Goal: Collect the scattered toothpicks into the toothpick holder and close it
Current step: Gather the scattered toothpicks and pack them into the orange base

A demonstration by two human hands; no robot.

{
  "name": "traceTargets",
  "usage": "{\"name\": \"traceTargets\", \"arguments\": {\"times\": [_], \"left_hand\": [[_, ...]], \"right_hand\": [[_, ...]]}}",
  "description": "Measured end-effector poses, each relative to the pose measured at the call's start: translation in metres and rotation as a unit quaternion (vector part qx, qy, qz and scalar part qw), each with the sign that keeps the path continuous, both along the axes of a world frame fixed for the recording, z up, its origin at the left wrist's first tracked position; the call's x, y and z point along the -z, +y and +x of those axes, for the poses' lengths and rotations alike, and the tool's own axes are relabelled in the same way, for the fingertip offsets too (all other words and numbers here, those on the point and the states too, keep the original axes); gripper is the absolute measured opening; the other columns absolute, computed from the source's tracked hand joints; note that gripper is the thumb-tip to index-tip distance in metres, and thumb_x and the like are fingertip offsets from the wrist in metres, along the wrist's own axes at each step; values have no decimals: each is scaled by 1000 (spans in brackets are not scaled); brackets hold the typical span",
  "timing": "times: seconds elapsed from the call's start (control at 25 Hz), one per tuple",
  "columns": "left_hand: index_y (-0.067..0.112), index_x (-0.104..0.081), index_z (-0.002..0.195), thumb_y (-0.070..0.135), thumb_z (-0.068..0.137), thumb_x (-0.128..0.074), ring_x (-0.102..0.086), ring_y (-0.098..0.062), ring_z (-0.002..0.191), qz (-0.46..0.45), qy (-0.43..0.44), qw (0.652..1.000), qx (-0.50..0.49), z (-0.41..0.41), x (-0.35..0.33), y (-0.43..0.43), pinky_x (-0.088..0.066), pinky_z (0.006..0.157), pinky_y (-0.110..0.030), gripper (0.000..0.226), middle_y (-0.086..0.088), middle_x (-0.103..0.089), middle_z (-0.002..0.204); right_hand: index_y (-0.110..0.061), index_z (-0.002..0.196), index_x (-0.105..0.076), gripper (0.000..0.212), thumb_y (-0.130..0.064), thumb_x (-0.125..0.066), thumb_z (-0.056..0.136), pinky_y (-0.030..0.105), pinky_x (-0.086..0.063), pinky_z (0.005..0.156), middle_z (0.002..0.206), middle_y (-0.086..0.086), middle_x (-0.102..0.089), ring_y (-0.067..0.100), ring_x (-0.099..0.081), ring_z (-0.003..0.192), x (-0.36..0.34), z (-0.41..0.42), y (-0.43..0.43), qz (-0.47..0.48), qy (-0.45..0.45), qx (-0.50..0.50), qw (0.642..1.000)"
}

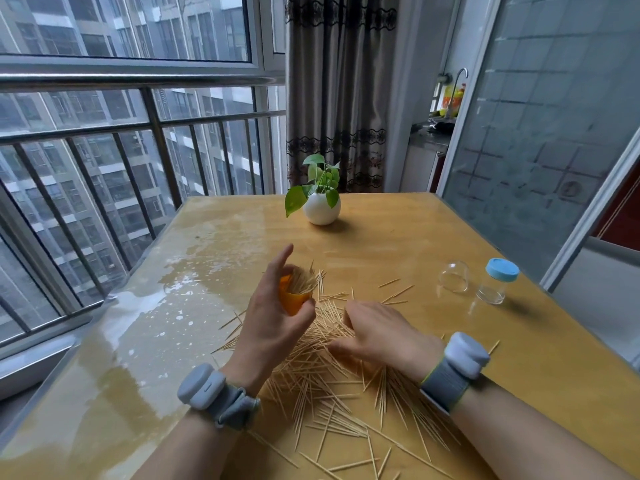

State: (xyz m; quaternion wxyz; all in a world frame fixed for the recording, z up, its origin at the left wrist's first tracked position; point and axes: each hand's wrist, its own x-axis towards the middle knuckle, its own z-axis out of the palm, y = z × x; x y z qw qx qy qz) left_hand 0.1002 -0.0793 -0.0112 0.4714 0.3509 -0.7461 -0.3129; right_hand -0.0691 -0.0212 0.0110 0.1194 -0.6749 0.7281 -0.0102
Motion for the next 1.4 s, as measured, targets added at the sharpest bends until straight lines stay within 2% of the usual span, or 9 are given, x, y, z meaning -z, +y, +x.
{"name": "traceTargets", "arguments": {"times": [0.24,0.36,0.44,0.56,0.72,0.84,1.08,1.24,1.4], "left_hand": [[33,-32,150,6,82,-74,-60,-7,89,-4,-4,1000,8,-1,0,-4,-52,75,-16,85,7,-53,115],[32,-33,150,7,81,-74,-61,-12,90,-13,1,1000,8,1,1,-5,-56,79,-25,84,7,-53,114],[29,-33,151,9,81,-73,-60,-12,94,-22,4,1000,7,0,1,-5,-55,83,-28,83,9,-53,114],[22,-30,153,17,80,-70,-56,-9,108,-54,0,999,6,0,0,-3,-53,92,-27,83,5,-52,121],[19,-25,155,22,78,-67,-51,-5,121,-61,2,998,-4,2,-4,-4,-50,100,-28,88,5,-50,130],[17,-24,156,21,78,-64,-52,-6,119,-66,-10,998,-14,4,-5,-5,-48,102,-27,88,2,-53,126],[21,-23,156,16,73,-59,-54,-11,109,-40,-17,999,-19,4,-4,-6,-53,96,-37,91,1,-51,116],[29,-20,157,20,73,-59,-60,-14,108,-20,-8,1000,9,2,1,-4,-56,91,-40,92,3,-55,120],[33,-16,156,22,77,-61,-61,-10,100,-11,-17,1000,11,1,2,-3,-57,84,-34,92,6,-54,123]], "right_hand": [[-21,112,-53,47,-48,-74,80,35,-47,83,109,-4,-57,18,-54,98,-10,-9,-5,51,-24,-68,996],[-22,128,-45,72,-55,-77,73,38,-45,95,122,-3,-49,19,-51,110,-7,-12,-17,47,-21,-66,996],[-20,130,-43,81,-63,-75,69,38,-45,96,119,-2,-45,19,-49,111,-6,-15,-27,53,1,-62,997],[-19,117,-52,67,-61,-74,71,36,-46,86,107,-2,-47,19,-50,99,-7,-11,-39,63,16,-81,995],[-21,104,-58,39,-47,-74,80,32,-45,74,98,-4,-56,19,-54,89,-8,-2,-42,34,13,-111,993],[-17,98,-66,23,-36,-70,87,28,-40,67,93,2,-63,20,-55,81,-8,3,-39,20,35,-123,992],[-13,83,-67,18,-29,-60,89,37,-56,70,82,7,-67,25,-63,75,-6,3,-37,20,52,-145,988],[-21,69,-60,20,-27,-60,88,30,-45,60,73,1,-64,18,-57,66,-1,-12,-39,13,-7,-145,989],[-17,73,-67,17,-24,-65,88,23,-38,53,65,-6,-61,6,-49,55,-7,-37,-33,-23,-161,-113,980]]}}
